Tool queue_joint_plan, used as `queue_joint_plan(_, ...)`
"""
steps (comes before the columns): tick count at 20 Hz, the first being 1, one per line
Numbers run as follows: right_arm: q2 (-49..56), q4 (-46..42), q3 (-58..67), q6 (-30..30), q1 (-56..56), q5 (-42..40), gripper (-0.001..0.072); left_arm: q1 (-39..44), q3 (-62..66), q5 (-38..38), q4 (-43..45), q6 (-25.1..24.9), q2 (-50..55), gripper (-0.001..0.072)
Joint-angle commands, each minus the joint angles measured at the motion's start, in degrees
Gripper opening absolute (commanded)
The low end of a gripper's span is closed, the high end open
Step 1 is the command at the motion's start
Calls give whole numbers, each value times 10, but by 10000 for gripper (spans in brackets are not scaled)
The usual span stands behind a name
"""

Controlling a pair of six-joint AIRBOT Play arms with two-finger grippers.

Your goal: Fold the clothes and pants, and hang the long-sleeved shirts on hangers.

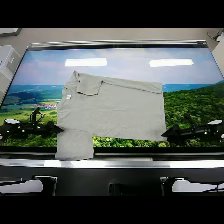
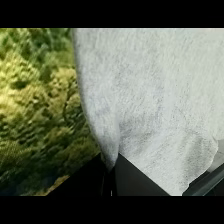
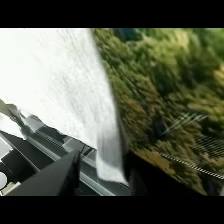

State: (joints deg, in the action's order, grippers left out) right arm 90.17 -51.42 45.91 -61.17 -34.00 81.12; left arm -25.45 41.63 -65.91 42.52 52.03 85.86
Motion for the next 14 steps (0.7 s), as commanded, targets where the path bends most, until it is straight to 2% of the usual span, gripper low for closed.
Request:
queue_joint_plan(1,1,3,-30,12,0,-23,341,0,0,0,1,0,0,16)
queue_joint_plan(3,1,19,-33,22,0,-27,235,0,0,0,1,1,0,16)
queue_joint_plan(5,0,61,-33,50,0,-20,43,0,2,0,0,7,0,16)
queue_joint_plan(8,-26,121,-32,76,0,-17,37,2,24,-6,-13,20,-2,14)
queue_joint_plan(11,-92,178,-24,83,2,-33,35,22,87,-16,-62,26,-4,13)
queue_joint_plan(14,-157,170,38,51,64,-92,34,76,205,-15,-72,54,-4,13)
